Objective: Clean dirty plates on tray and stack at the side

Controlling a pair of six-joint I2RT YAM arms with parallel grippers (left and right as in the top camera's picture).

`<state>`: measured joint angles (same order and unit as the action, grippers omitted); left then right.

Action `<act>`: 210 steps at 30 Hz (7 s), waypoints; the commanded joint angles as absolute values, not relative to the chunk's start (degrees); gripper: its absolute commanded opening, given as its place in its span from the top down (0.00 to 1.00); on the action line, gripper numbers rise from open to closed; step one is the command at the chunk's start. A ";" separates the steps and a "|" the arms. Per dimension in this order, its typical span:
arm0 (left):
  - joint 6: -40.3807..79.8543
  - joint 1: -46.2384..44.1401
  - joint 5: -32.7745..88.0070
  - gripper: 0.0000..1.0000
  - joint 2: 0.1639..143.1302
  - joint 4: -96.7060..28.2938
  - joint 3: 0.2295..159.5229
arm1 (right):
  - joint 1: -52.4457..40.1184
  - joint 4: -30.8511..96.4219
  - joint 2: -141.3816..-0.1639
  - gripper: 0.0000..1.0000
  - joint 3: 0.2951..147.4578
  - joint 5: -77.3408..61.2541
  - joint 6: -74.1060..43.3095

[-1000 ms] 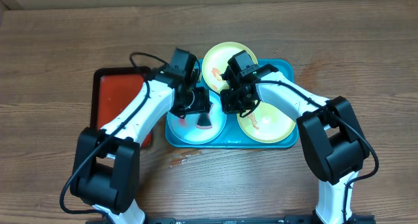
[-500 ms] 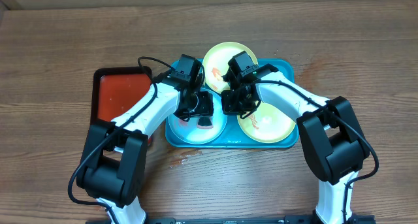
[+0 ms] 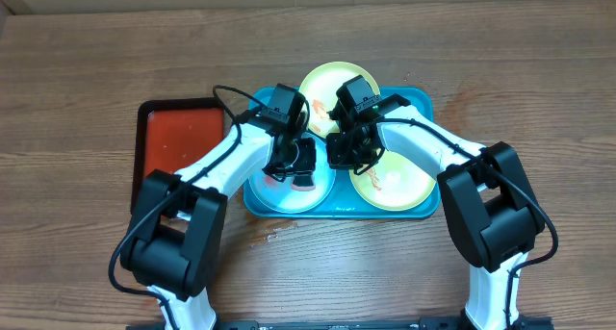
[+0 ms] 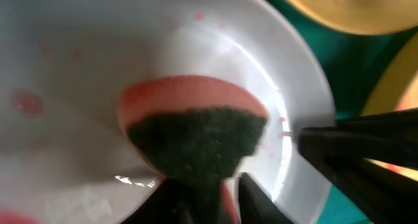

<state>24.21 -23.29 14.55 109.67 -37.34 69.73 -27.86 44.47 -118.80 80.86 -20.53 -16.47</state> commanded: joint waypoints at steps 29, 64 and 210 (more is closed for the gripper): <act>23.68 -16.43 1.56 0.96 111.24 -52.73 80.14 | -27.68 44.03 -119.61 0.96 80.95 -20.18 -16.75; 20.25 -15.94 -0.56 0.96 110.56 -51.31 80.49 | -27.68 42.94 -119.61 0.96 80.97 -18.39 -18.50; 24.45 10.85 -2.85 0.96 99.33 -63.51 94.61 | 20.40 47.59 -120.77 0.48 95.39 -30.17 -2.98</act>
<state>23.83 10.87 -4.03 99.18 -63.83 94.15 23.42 47.53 -120.64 90.52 -20.99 -4.36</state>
